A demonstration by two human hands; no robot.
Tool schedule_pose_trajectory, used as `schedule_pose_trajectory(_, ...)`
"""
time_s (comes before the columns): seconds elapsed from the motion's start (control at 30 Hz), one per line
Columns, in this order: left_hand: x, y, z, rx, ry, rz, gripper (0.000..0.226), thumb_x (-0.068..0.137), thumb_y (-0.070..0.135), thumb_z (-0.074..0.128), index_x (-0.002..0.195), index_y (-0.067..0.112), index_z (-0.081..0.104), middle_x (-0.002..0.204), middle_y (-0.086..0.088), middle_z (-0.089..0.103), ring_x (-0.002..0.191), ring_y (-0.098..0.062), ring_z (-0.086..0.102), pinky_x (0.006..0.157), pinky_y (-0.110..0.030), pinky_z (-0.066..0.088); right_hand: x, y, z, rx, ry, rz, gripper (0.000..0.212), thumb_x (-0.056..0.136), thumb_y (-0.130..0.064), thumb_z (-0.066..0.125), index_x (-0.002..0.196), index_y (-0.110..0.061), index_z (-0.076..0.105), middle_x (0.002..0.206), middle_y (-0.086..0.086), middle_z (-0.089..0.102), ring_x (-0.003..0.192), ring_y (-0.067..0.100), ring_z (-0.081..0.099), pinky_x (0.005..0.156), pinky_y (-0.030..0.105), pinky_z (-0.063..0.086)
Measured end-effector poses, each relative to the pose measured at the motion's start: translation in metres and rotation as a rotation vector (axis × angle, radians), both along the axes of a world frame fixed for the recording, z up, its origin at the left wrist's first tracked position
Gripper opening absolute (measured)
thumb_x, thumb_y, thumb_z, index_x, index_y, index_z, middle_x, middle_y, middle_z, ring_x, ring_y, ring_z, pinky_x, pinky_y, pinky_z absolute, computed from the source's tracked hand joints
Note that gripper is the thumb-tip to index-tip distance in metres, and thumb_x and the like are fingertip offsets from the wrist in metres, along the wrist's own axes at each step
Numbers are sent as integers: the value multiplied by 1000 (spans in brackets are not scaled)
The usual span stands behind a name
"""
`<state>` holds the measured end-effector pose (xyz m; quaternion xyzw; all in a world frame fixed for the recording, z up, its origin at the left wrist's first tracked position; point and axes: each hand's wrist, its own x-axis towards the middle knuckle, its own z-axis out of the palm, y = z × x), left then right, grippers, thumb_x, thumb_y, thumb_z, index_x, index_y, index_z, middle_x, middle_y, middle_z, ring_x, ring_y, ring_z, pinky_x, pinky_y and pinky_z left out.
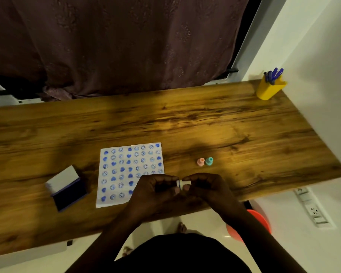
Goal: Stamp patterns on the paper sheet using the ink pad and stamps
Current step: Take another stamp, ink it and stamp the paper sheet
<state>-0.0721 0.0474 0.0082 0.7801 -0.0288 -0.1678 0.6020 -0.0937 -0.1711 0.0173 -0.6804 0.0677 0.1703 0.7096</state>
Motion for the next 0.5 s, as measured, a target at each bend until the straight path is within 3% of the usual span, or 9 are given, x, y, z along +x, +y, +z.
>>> schedule_pose_trajectory(0.2, 3, -9, 2, 19, -19, -11, 27, 82, 12, 87, 108, 19, 84, 97, 11, 84, 88, 0, 78, 78, -14, 58, 2, -9, -4, -13, -1, 21, 29, 89, -13, 76, 117, -17, 75, 112, 10, 78, 105, 30, 74, 95, 55, 57)
schedule_pose_trajectory(0.5, 9, -17, -2, 37, -37, -59, 25, 83, 13, 87, 106, 19, 84, 99, 11, 84, 93, 3, 76, 82, -8, 53, 8, -23, -15, -10, 71, 67, 20, 93, -23, 74, 111, -14, 75, 106, 13, 78, 99, 31, 75, 85, 45, 60)
